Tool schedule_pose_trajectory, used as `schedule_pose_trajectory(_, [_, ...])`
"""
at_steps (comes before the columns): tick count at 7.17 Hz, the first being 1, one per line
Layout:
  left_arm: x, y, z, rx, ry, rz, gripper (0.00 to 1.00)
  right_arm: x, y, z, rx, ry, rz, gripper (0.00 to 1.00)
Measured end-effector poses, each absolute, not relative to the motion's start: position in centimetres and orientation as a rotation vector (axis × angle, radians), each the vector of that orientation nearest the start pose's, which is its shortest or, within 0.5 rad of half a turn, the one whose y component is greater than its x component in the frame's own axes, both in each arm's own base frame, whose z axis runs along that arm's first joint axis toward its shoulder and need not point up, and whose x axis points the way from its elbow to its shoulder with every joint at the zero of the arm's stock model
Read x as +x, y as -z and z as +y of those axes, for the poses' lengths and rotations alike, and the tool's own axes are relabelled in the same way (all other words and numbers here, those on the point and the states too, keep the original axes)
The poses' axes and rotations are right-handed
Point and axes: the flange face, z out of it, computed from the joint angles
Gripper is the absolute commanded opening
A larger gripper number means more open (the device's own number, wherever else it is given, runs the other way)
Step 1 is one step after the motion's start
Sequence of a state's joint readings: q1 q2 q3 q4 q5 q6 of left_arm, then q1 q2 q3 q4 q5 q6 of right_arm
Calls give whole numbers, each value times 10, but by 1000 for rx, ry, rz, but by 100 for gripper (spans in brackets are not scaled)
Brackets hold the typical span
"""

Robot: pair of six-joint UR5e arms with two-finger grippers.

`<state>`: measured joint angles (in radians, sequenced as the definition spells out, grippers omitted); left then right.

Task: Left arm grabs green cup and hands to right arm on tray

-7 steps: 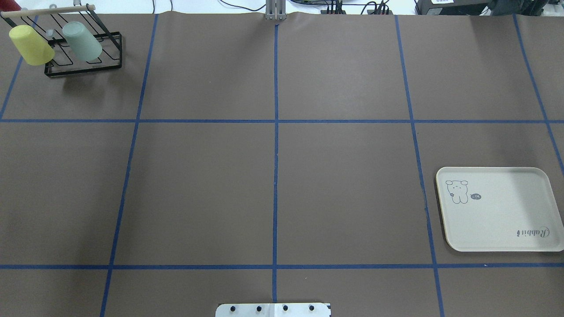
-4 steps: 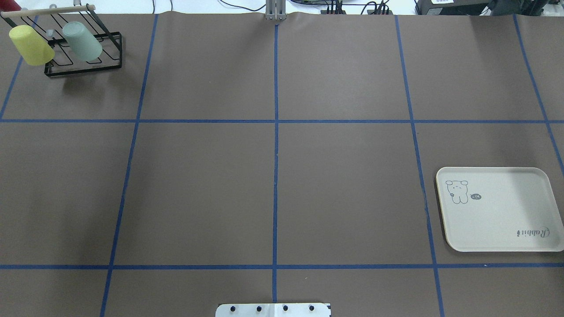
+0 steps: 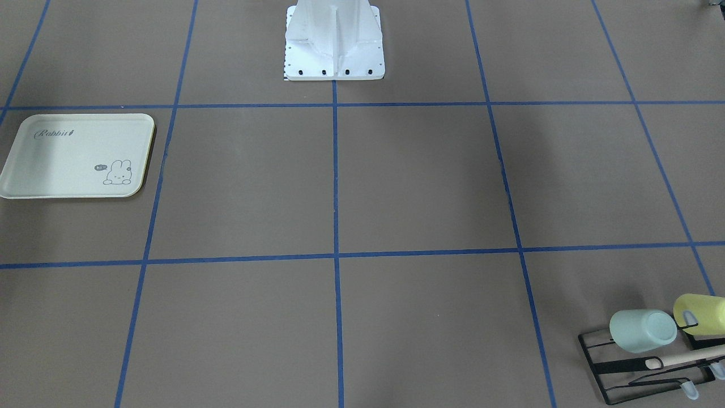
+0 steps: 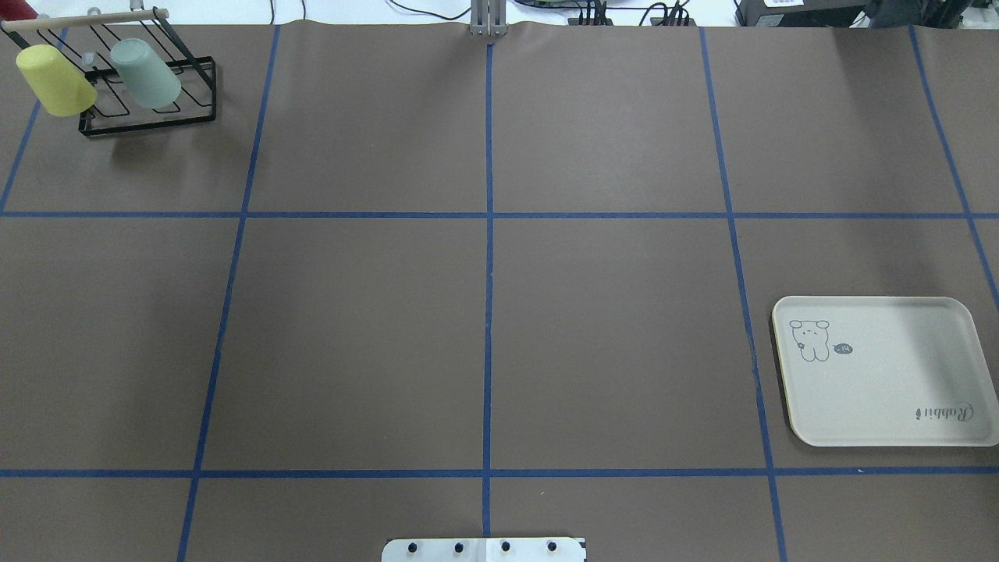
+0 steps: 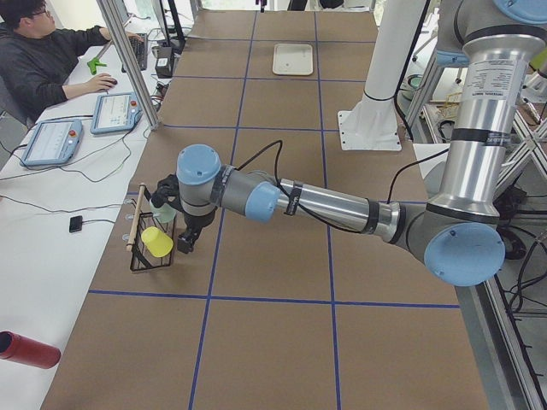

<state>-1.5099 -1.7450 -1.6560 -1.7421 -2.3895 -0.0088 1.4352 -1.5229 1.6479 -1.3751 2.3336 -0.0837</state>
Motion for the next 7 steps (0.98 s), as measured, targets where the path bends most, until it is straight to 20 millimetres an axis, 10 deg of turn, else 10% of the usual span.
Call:
schedule_pose_trajectory(4, [73, -432, -645, 269, -79, 901, 100, -105, -473, -592, 290, 276, -841, 100])
schedule_pose_trajectory(7, [108, -435, -711, 201, 17, 842, 100, -145, -421, -610, 296, 247, -866, 100])
